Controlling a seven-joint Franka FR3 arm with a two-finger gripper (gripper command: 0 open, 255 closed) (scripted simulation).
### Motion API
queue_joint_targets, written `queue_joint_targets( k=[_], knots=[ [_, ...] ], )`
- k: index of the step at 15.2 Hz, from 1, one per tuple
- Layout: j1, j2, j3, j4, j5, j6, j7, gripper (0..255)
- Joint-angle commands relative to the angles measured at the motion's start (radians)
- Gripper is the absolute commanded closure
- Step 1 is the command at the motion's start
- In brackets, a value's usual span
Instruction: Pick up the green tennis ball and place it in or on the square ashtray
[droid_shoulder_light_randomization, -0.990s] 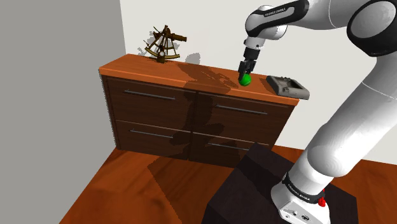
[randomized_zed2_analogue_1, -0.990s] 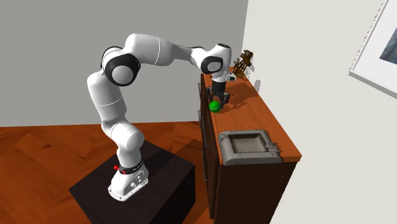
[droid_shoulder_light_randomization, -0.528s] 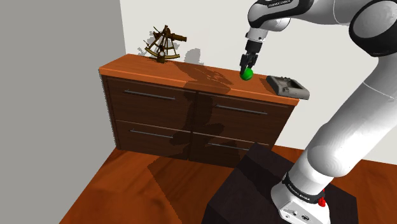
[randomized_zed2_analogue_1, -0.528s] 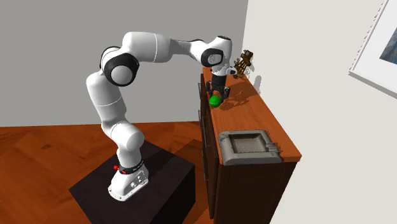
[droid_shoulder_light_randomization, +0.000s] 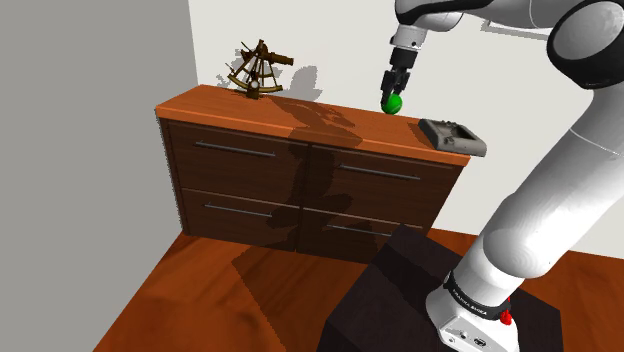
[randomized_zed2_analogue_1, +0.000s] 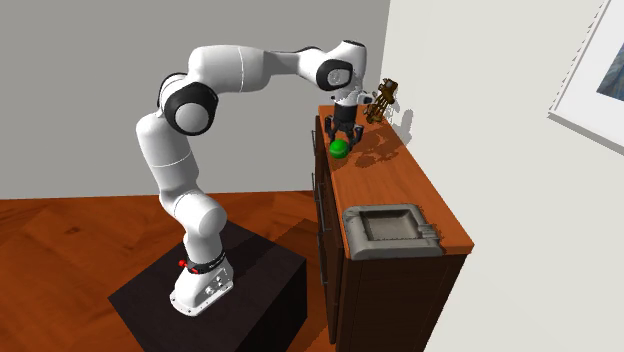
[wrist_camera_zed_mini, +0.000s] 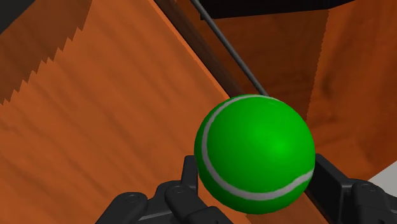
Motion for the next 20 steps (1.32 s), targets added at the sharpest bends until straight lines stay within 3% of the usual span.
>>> queue_joint_targets(
  k=[1, 12, 20],
  knots=[
    [0.001, 0.003, 0.001, 0.03, 0.001, -0.028, 0.002, 255],
    [-0.114, 0.049, -0.136, 0.101, 0.007, -0.066, -0.251, 255],
    [-0.234, 0.185, -0.248, 0.242, 0.077, -0.11, -0.483, 255]
  ],
)
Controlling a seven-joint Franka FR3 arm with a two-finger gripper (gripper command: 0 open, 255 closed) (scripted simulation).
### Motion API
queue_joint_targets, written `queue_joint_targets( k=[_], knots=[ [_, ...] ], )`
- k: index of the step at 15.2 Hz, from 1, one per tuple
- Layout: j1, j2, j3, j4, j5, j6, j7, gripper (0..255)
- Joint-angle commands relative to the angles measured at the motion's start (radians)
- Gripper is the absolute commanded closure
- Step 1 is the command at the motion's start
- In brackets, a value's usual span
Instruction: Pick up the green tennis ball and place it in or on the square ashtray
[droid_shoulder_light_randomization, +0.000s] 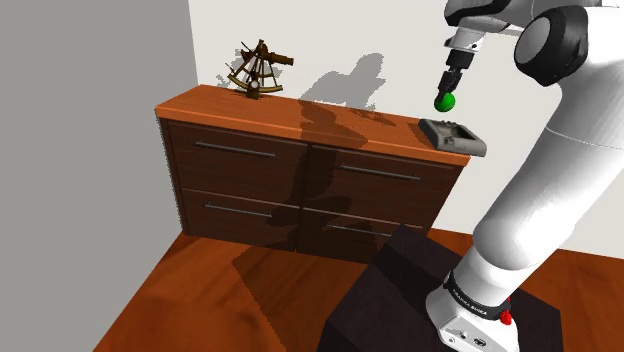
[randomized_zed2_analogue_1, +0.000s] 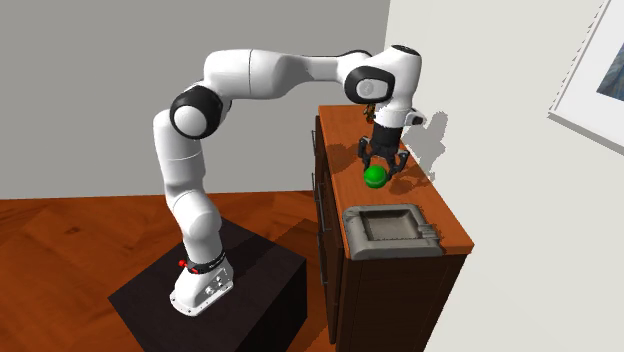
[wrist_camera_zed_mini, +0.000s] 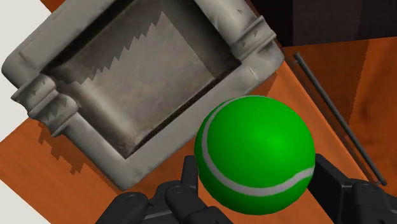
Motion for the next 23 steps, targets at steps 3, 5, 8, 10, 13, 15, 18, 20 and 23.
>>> queue_joint_targets(
  k=[3, 5, 8, 10, 13, 15, 18, 20, 23],
  knots=[
    [-0.085, 0.108, -0.05, 0.119, 0.066, -0.043, -0.129, 255],
    [-0.136, 0.165, -0.067, 0.182, 0.102, -0.066, -0.189, 255],
    [-0.16, 0.187, -0.07, 0.179, 0.116, -0.048, -0.216, 255],
    [-0.153, 0.179, -0.069, 0.143, 0.111, -0.018, -0.215, 255],
    [-0.144, 0.17, -0.068, 0.092, 0.105, 0.026, -0.214, 255],
    [-0.139, 0.166, -0.067, 0.06, 0.103, 0.055, -0.214, 255],
    [-0.134, 0.162, -0.066, 0.015, 0.101, 0.096, -0.215, 255],
    [-0.131, 0.162, -0.065, -0.013, 0.101, 0.123, -0.216, 255],
    [-0.13, 0.161, -0.065, -0.019, 0.101, 0.129, -0.217, 255]
  ],
)
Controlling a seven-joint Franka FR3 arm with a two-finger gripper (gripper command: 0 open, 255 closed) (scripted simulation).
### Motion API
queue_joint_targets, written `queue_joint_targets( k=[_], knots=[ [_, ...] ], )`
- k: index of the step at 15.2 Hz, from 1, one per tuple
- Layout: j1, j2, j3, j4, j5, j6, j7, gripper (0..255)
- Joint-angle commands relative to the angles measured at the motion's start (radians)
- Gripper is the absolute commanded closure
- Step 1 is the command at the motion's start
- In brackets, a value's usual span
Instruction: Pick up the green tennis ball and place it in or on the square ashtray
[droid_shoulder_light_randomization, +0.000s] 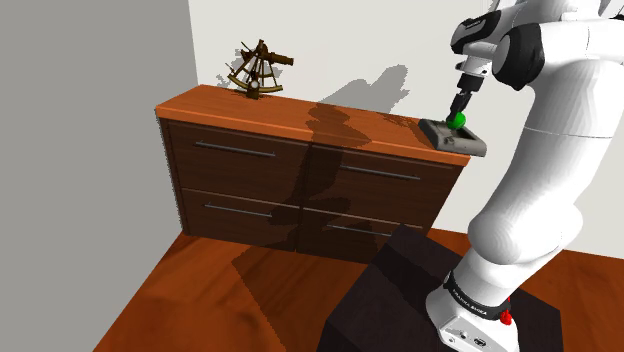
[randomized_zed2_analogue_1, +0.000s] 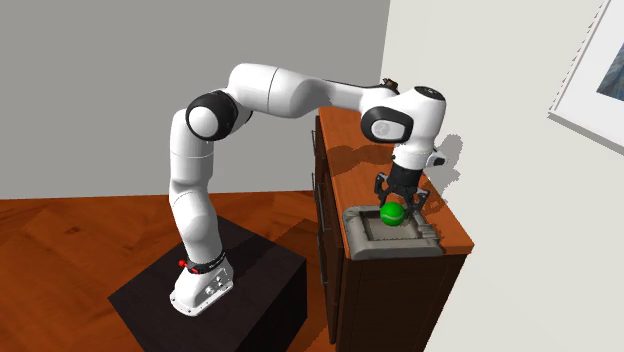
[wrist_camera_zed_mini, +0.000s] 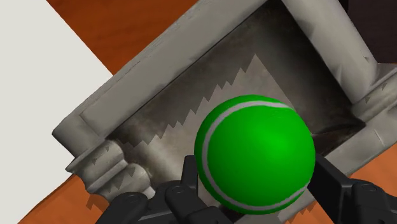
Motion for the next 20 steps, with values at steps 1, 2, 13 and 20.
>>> queue_joint_targets(
  k=[1, 2, 13, 20],
  knots=[
    [0.0, 0.0, 0.0, -0.002, 0.0, 0.002, 0.0, 255],
    [0.0, 0.0, 0.0, -0.002, 0.0, 0.002, 0.0, 255],
    [-0.012, 0.011, -0.003, 0.077, 0.006, -0.068, -0.002, 0],
    [-0.027, 0.027, -0.005, 0.157, 0.015, -0.135, -0.005, 0]
  ],
)
